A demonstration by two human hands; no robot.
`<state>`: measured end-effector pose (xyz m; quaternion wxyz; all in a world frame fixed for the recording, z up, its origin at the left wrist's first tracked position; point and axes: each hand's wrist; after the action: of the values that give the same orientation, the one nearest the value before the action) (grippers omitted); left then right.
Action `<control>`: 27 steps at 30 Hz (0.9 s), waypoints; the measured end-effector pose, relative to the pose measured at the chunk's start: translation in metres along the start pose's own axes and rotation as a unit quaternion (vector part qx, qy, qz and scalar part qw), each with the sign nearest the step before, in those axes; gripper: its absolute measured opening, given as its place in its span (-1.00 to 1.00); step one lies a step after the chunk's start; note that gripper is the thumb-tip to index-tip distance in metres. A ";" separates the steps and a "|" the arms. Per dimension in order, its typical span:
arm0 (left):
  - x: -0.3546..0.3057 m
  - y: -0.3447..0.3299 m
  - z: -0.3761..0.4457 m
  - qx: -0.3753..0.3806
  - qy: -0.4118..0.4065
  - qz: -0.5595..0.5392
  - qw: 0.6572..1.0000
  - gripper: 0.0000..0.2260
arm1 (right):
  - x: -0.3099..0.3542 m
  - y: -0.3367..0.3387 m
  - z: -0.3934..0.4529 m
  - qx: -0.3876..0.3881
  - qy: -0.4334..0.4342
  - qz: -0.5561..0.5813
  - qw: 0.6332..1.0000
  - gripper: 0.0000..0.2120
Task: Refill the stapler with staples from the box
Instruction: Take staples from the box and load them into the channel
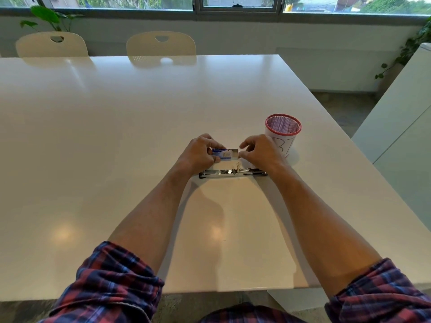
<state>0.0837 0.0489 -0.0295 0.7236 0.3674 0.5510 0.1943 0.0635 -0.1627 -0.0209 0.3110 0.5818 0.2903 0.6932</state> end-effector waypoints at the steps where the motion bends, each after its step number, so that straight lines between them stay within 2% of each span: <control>1: 0.000 0.000 0.000 0.000 0.000 0.001 1.000 -0.68 | 0.000 0.000 0.000 -0.001 0.000 0.002 1.000 -0.80; 8: 0.000 0.000 0.000 0.002 -0.001 -0.001 1.000 -0.68 | 0.002 0.000 0.001 0.031 0.041 0.002 0.999 -0.79; 27: 0.000 -0.001 0.003 -0.001 0.001 0.004 1.000 -0.67 | 0.002 -0.001 0.000 0.026 0.000 -0.008 1.000 -0.85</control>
<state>0.0863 0.0479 -0.0300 0.7229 0.3687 0.5499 0.1977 0.0636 -0.1604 -0.0202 0.3014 0.5870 0.3132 0.6830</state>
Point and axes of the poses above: each hand's wrist, its own z-axis towards the middle knuckle, its own y-axis out of the back of the hand, x = y × z, and after that the axes turned 2 degrees about z, right-handed
